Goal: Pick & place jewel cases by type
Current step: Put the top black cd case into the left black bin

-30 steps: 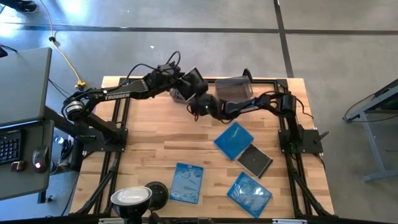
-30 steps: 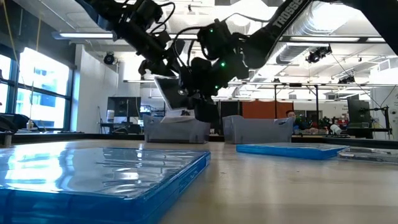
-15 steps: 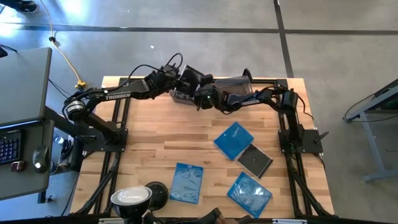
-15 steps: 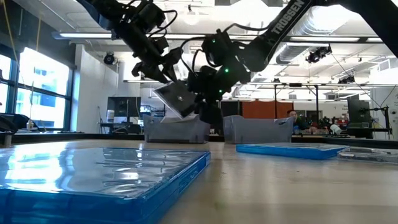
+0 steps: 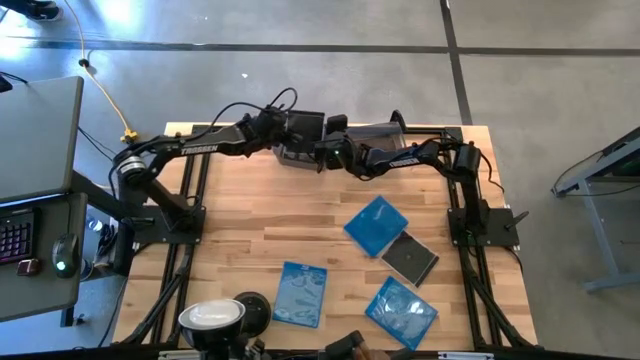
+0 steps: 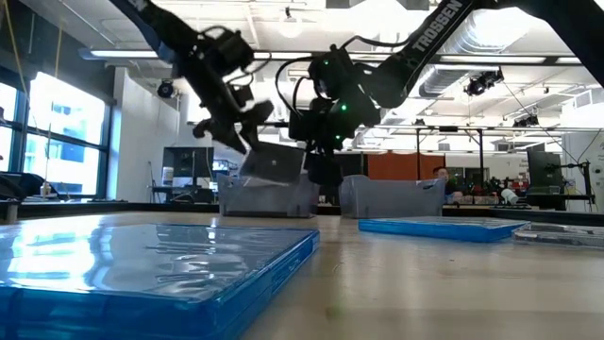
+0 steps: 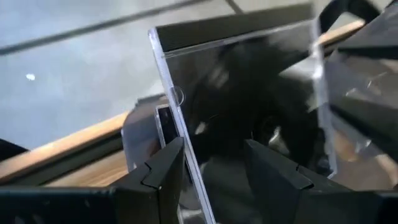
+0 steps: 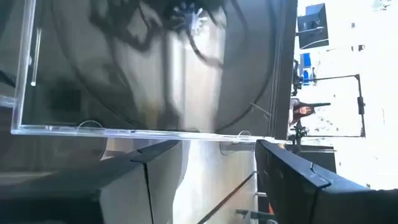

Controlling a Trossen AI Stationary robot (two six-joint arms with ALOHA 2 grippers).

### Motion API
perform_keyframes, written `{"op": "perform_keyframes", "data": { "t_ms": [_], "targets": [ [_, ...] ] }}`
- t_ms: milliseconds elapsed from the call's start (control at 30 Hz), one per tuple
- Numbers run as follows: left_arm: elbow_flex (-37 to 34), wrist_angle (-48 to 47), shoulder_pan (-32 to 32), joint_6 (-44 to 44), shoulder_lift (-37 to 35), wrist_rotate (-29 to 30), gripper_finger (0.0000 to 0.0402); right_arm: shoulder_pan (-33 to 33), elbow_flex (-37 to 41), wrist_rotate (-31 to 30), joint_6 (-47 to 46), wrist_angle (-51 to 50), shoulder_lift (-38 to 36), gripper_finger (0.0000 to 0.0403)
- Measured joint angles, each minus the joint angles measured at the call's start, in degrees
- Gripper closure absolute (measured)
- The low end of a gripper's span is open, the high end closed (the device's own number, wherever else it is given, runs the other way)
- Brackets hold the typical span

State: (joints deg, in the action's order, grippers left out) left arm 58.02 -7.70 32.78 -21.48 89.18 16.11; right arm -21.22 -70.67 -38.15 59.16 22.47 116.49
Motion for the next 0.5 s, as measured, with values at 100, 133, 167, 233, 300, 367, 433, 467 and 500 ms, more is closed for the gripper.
{"op": "perform_keyframes", "data": {
  "t_ms": [100, 133, 167, 233, 300, 367, 433, 467, 500],
  "targets": [
    [0.0, 0.1, 1.0, -0.2, 1.9, -0.7, 0.0239, 0.0, 0.0, 0.5, 0.1, 0.0, 0.0, 0.0204],
    [0.0, 0.1, 1.1, 0.0, 2.2, -0.6, 0.0239, 0.0, 0.0, 0.6, 0.1, 0.1, 0.0, 0.0204],
    [0.0, 0.4, 1.1, 0.2, 2.4, -0.3, 0.0239, 0.0, 0.0, 0.6, 0.1, 0.0, 0.0, 0.0204],
    [0.0, 0.7, 1.0, 0.2, 2.4, 0.3, 0.0239, -0.1, 0.0, 0.7, 0.3, -0.3, 0.0, 0.0204],
    [0.4, 0.4, 0.9, 0.3, 2.4, 0.5, 0.0239, -0.2, 0.0, 1.0, 0.3, -0.5, 0.0, 0.0204],
    [1.0, 0.0, 0.9, 0.5, 2.4, 0.5, 0.0239, -0.2, 0.0, 0.5, 0.4, -0.7, 0.0, 0.0204],
    [1.5, -0.1, 0.9, 0.6, 2.3, 0.5, 0.0239, -0.1, 0.0, -1.1, 1.1, -0.8, 0.0, 0.0204],
    [1.7, -0.2, 0.9, 0.6, 2.3, 0.4, 0.0239, 0.1, 0.0, -2.0, 1.2, -0.7, 0.0, 0.0204],
    [2.0, -0.7, 0.9, 0.6, 2.3, 0.1, 0.0239, 0.3, 0.0, -3.1, 1.3, -0.7, 0.0, 0.0204]
  ]
}}
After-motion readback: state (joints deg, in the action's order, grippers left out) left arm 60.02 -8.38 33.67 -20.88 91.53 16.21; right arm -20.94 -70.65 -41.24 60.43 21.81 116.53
